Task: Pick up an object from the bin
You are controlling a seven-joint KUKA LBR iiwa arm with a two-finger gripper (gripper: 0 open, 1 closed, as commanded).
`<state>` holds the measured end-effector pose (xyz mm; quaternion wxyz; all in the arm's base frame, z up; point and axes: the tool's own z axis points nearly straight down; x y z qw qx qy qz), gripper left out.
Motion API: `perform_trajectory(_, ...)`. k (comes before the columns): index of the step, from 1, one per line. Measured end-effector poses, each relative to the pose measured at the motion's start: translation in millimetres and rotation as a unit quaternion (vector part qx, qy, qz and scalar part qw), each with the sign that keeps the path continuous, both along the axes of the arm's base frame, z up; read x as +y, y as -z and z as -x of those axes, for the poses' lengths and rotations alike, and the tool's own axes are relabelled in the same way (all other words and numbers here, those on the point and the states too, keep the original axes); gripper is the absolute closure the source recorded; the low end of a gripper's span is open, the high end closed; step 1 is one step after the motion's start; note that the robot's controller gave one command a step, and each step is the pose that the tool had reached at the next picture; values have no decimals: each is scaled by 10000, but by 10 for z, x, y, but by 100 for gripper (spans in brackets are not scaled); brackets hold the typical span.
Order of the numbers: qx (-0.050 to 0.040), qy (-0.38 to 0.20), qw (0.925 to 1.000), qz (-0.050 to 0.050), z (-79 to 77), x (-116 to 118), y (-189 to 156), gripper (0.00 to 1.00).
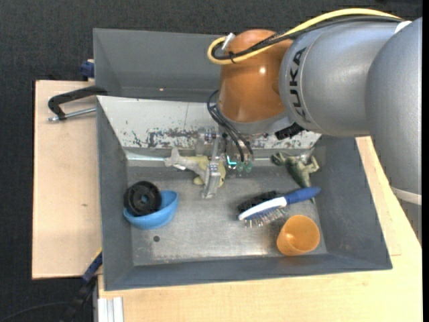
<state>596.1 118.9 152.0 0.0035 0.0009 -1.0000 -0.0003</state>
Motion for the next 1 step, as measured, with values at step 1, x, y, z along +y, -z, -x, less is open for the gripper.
perform_trajectory(1, -48, 783, 9969, -11, -43, 15, 821, 0)
